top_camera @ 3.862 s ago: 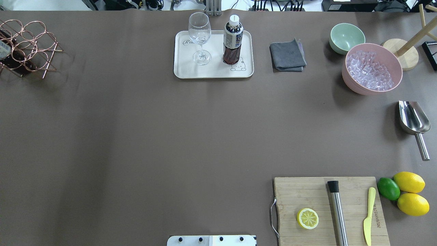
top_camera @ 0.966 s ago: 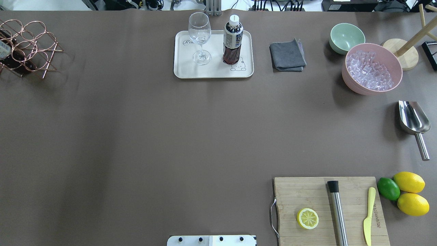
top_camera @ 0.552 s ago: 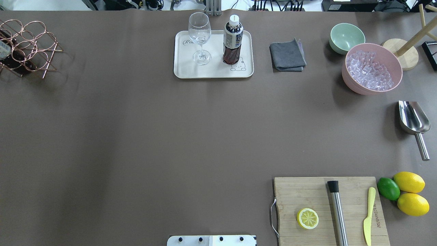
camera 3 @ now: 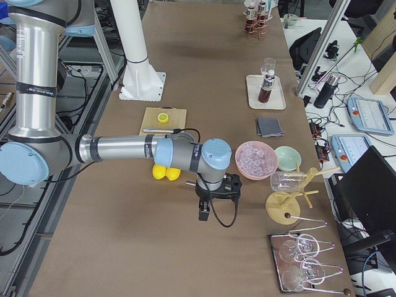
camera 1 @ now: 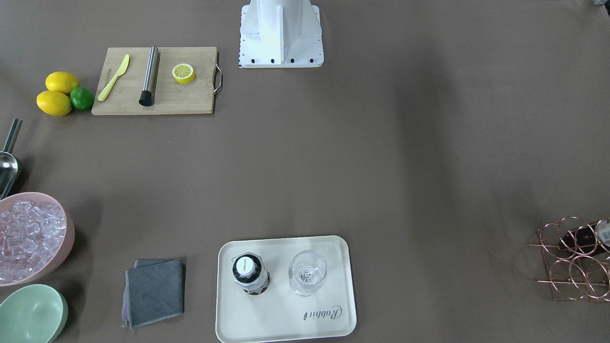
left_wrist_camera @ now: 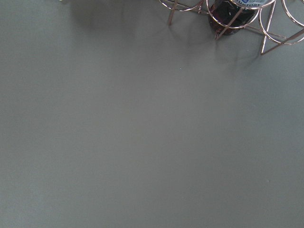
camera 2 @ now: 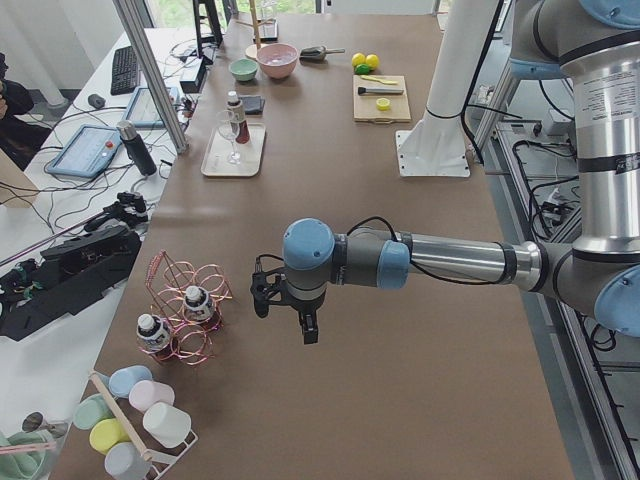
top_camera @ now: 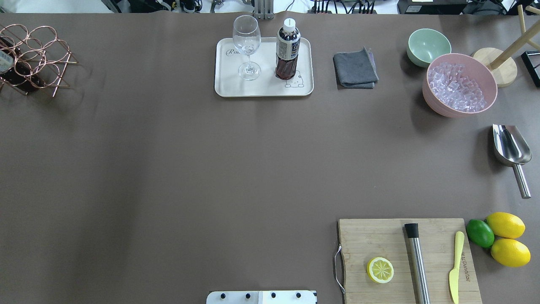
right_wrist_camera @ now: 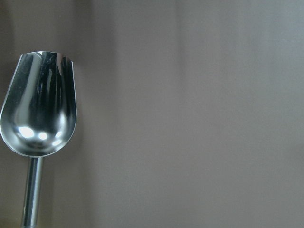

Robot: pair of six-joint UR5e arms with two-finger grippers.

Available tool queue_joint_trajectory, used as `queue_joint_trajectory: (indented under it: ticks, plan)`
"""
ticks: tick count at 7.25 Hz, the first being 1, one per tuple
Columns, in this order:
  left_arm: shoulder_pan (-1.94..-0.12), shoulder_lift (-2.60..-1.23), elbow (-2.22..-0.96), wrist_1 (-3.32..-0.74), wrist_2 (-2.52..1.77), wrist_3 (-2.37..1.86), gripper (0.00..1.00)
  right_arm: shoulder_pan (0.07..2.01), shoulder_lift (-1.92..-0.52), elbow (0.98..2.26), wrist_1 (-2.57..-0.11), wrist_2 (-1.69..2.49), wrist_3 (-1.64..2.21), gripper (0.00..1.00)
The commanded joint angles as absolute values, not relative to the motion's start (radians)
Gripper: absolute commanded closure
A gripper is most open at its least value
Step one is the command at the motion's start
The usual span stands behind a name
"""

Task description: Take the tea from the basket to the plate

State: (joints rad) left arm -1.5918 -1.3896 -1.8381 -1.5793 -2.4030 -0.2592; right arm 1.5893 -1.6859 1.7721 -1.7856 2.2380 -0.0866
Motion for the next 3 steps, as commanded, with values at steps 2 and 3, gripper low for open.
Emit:
queue_joint_trajectory:
  ticks: [2,3]
  plan:
    - [-1.592,-1.382,-1.842,-1.577,-2.402,-0.259,0.02,1.589,-1.684,1.77,-1.786,2.237,-0.087,0.0]
    - [-1.592,-1.382,-1.842,-1.577,-2.402,-0.259,0.02,1.589,-1.684,1.77,-1.786,2.237,-0.087,0.0]
